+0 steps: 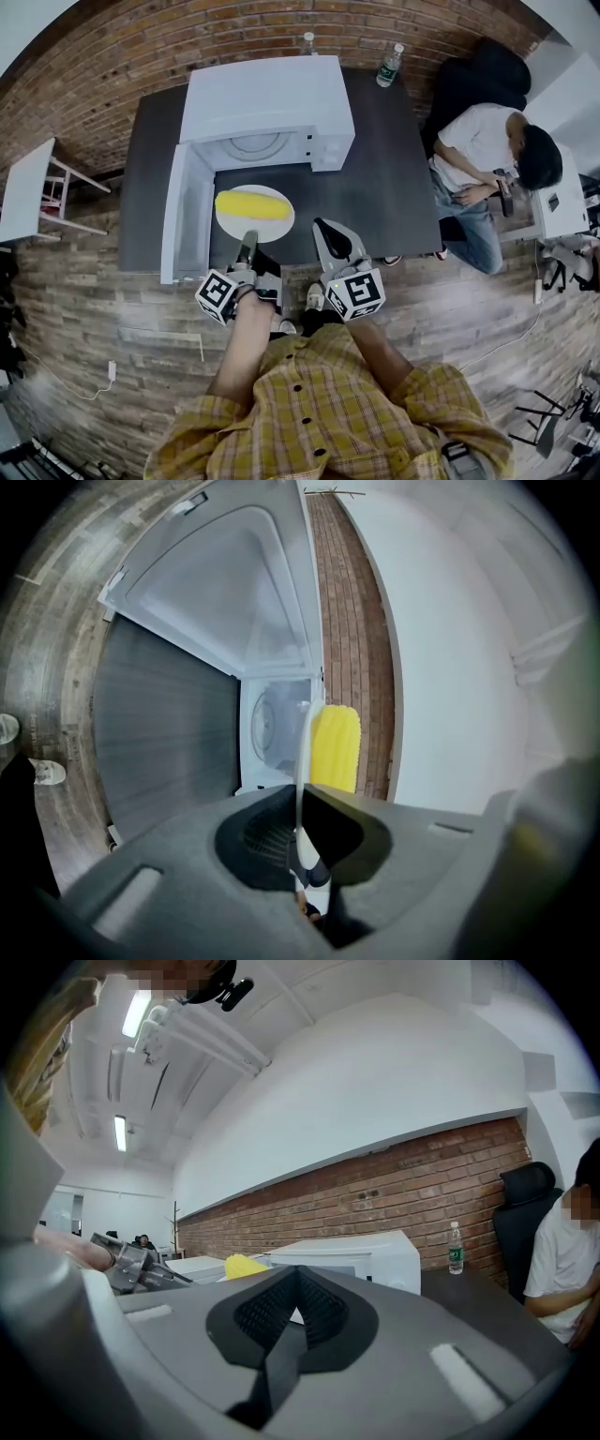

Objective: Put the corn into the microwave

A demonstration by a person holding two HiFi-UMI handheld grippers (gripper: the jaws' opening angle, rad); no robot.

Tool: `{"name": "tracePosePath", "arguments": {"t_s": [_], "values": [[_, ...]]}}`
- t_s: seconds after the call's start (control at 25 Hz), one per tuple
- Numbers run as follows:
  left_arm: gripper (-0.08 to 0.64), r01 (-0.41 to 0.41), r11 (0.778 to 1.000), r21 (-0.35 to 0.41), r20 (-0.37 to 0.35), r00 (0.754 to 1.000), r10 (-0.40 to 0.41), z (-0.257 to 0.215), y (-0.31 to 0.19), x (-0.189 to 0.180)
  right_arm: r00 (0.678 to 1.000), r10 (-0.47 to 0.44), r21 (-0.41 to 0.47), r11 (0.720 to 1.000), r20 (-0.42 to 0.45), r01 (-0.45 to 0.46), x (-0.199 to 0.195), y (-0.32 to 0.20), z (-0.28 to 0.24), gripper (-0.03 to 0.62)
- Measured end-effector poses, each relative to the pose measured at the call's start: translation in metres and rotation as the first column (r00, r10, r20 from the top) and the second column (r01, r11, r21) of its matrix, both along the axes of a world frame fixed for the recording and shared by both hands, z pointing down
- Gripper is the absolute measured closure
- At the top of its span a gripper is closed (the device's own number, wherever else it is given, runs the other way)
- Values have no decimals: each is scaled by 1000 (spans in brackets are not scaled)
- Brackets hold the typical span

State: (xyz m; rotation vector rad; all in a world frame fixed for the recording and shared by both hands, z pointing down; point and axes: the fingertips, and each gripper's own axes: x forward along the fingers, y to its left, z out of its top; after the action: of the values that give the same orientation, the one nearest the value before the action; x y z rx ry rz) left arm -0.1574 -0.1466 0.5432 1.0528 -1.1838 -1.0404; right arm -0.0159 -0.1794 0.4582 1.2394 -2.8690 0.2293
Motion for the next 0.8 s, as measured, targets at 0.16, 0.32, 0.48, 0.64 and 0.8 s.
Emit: {"name": "tracePosePath", "arguments": {"t_s": [0.16, 0.32, 0.48, 0.64, 0.8], "values": [[546, 31, 999, 12, 2, 1000, -31, 3, -16, 0, 1000, -30, 0, 1000, 4, 30, 1, -11, 3, 589], [546, 60, 998, -20, -34, 998, -61, 16, -28, 1, 999, -40, 2, 999, 6, 40, 5, -22, 6, 589], [546, 70, 997, -23, -4, 998, -70, 28, -44, -10, 999, -37, -14, 999, -5, 37, 1, -33, 14, 589], [546, 73, 996, -43, -11, 997, -74, 39, -62, -18, 1000, -22, -34, 999, -21, 21, -4, -45, 19, 589], [546, 70, 996, -62, -9, 997, -71, 52, -82, -25, 1000, -5, -38, 999, -25, 4, -8, -57, 21, 589]]}}
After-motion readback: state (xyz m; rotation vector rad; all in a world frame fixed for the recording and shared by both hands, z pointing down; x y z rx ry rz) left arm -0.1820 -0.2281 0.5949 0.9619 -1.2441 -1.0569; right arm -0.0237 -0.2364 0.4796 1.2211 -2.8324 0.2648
